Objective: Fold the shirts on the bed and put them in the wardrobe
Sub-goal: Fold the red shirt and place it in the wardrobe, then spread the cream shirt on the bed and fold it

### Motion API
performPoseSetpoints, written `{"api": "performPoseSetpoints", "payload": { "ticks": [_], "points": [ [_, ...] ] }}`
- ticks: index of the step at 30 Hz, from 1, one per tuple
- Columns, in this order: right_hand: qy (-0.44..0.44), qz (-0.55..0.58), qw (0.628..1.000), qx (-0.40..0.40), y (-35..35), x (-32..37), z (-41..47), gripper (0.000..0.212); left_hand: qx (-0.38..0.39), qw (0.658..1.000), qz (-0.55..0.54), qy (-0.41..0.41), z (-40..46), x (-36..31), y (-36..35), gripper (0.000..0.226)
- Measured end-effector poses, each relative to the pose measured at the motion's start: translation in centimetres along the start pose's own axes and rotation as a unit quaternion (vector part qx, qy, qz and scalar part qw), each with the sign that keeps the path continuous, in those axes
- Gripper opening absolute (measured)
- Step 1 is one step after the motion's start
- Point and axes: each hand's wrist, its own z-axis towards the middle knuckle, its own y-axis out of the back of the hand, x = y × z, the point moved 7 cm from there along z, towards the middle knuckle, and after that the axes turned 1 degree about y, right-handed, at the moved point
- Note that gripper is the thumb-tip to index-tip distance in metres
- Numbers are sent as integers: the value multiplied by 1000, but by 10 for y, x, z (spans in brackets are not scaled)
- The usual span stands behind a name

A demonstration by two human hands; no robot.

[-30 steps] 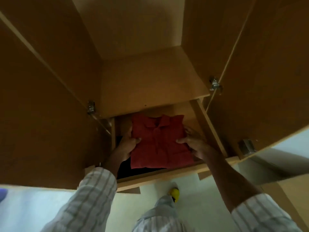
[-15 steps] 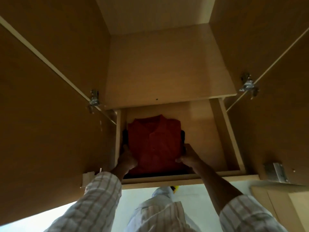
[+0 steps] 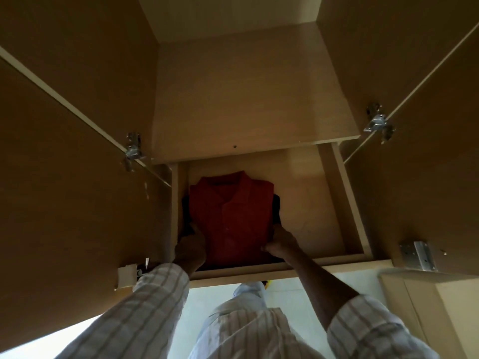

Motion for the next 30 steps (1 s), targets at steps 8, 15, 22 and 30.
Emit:
{"api": "performPoseSetpoints", "payload": {
  "ticks": [8,15,22,30],
  "points": [
    [23,-37,997,-59,10,0,-19,79,-56,984,152,-79,-4,-17,0,86],
    [163,-29,955,-245,36,1,-109,30,-61,962,202,-173,-36,-48,-3,90],
    [192,10,878,-439,-8,-80,-237,35,-202,911,155,-325,-153,-102,-15,59],
    [28,102,855,-507,-141,-247,-374,36,-147,798,253,-527,-315,-126,-167,59]
  ]
}}
